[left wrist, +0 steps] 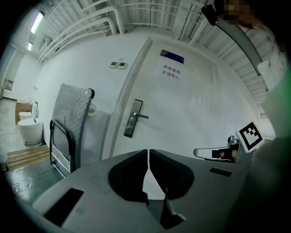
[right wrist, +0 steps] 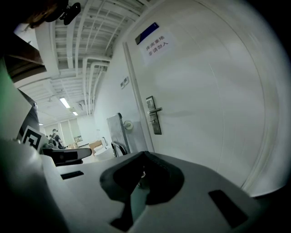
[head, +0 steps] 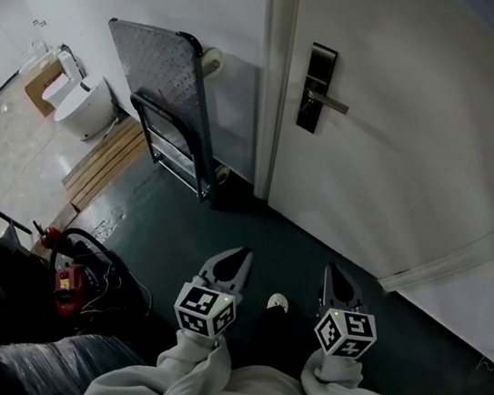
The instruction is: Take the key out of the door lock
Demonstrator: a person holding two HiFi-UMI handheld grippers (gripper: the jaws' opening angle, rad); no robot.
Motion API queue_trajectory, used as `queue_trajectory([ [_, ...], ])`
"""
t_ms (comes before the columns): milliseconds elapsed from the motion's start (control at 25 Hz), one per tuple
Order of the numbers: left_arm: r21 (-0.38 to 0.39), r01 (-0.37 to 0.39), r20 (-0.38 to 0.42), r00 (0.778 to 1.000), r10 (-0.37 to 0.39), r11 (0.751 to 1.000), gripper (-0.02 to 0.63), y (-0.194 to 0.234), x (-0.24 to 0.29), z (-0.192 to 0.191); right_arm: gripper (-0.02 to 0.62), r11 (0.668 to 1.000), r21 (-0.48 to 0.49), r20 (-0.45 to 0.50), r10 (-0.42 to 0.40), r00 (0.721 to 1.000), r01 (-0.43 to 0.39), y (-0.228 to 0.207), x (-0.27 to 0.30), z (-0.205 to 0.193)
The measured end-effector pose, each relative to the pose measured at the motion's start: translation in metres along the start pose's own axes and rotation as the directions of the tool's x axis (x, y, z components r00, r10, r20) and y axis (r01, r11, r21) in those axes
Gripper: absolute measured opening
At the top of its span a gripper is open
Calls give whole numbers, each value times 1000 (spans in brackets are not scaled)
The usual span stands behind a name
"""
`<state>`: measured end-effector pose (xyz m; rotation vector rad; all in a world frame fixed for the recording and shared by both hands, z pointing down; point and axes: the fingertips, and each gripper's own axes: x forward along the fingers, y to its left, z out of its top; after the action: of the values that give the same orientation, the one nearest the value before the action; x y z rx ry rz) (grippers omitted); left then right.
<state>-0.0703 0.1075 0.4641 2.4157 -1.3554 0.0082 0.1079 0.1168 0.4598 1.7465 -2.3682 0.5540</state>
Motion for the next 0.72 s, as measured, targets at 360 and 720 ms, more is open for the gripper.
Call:
queue_trajectory([
  [360,-4,-30,3,1000,30,1000,23,7,72,16,52,999,-6,-13,48,999,-48,-43,60,29],
  [720,-8,-62,-3,998,61,998,23,11,119,20,52,996,-2,-33,93,995,-93,-72,97,40],
])
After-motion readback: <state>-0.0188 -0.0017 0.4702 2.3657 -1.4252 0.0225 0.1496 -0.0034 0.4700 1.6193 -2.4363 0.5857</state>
